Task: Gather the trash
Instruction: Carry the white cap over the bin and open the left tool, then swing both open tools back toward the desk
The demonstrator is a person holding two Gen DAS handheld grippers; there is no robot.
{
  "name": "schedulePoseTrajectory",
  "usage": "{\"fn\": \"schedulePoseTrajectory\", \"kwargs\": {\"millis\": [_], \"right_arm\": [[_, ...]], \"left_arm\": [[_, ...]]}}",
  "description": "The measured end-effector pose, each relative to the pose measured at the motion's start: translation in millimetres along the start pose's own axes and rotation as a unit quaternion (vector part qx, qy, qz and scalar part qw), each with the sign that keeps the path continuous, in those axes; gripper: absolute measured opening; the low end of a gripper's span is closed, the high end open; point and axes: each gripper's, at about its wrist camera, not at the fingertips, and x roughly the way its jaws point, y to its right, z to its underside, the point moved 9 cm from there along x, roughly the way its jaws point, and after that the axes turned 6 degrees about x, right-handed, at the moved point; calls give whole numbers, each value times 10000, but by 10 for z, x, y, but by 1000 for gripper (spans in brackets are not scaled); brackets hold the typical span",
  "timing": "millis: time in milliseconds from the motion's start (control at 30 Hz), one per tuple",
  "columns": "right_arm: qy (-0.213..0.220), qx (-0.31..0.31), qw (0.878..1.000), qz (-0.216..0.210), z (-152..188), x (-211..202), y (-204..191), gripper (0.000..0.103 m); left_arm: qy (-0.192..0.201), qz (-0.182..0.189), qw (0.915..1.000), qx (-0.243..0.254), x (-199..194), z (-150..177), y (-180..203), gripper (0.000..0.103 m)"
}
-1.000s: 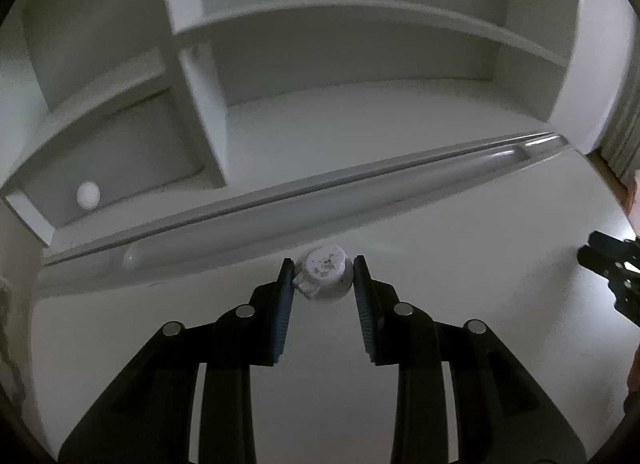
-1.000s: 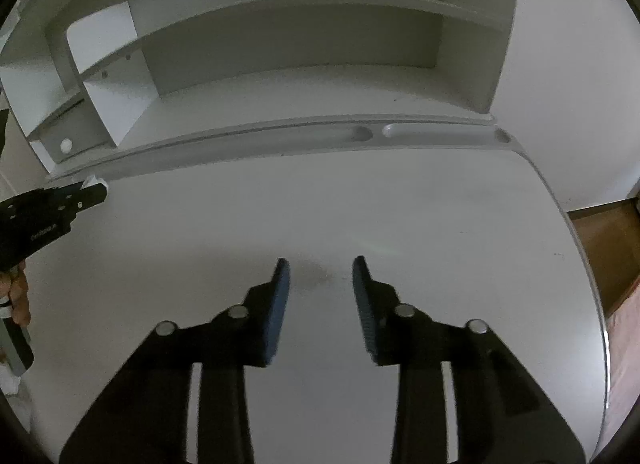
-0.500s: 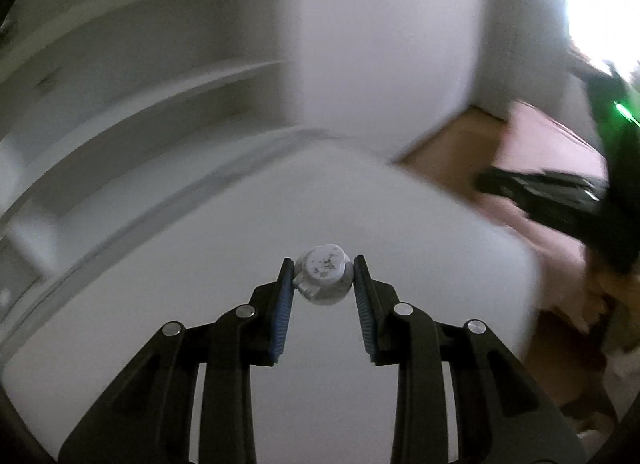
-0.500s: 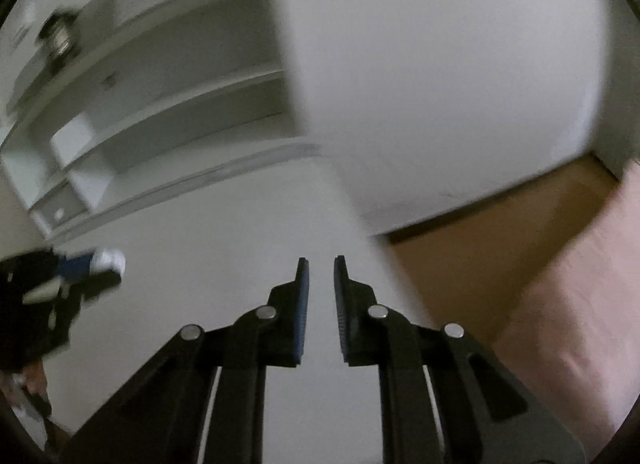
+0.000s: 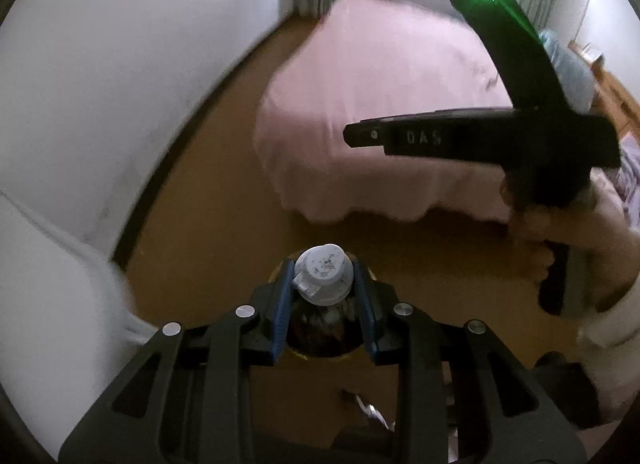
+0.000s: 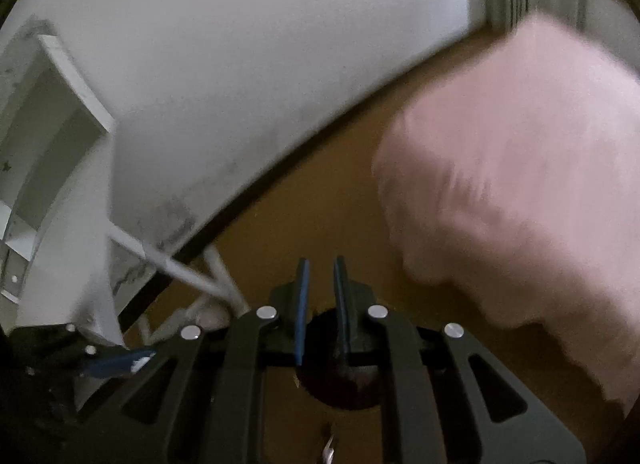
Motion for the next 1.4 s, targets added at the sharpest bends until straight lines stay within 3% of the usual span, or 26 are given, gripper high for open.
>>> {"fn": "schedulePoseTrajectory", "kwargs": {"millis": [167,267,400,633,667,700,733,767,800,867,933,1033,1133,1267,1333,1367,1400], "right_arm": [[-1507,99,9881,301,593,1106,434,13],[-2269,275,9731,288,1011,1562,589,13],[-2519,487,9658,385,1221,1732,755,13],[-2591,834,9617,330,1269,1774,786,14],[-2525,922,9627,310,1223,1758,808,16],[-2465,956,9638,338,1127,1781,877,26],[-2359,954,9661,427,1062,1748,926,61],[-2165,911,9701,602,962,1665,991,83],[-1836,828,9760,827,827,1543,1073,97],[-1290,687,9794,1394,585,1299,1258,97],[-779,758,9731,2033,364,998,1473,97],[111,970,9639,2477,59,423,1551,97],[1180,951,9565,2492,-272,-240,1292,97],[2279,746,9472,2127,-466,-907,593,97],[2462,580,9537,1626,-453,-1033,148,97],[2496,405,9576,1383,-433,-1061,-94,97],[2520,229,9596,1228,-401,-1088,-301,97]], "left_arm": [[-1070,-102,9939,-256,1095,395,-86,29],[-1488,-93,9882,-359,1400,751,-67,29],[-1881,98,9803,-589,1841,928,-93,29],[-1996,541,9754,-761,1982,939,-60,30],[-2014,556,9751,-746,1974,928,-48,45],[-2032,502,9753,-711,1964,931,-49,62],[-1990,413,9766,-696,1933,932,-42,94],[-1806,314,9806,-688,1889,886,-53,96],[-1593,285,9845,-678,1835,817,-42,96],[-1370,420,9872,-694,1718,720,22,96],[-1037,406,9911,-724,1516,588,73,96],[-147,203,9971,-712,943,304,138,96],[865,-165,9939,-666,150,53,128,96],[1764,-755,9778,-847,-867,14,-83,96],[2159,-1346,9629,-901,-1354,60,-263,96],[2305,-1829,9507,-975,-1651,156,-439,96],[2387,-2088,9425,-1055,-1840,243,-580,96]]}}
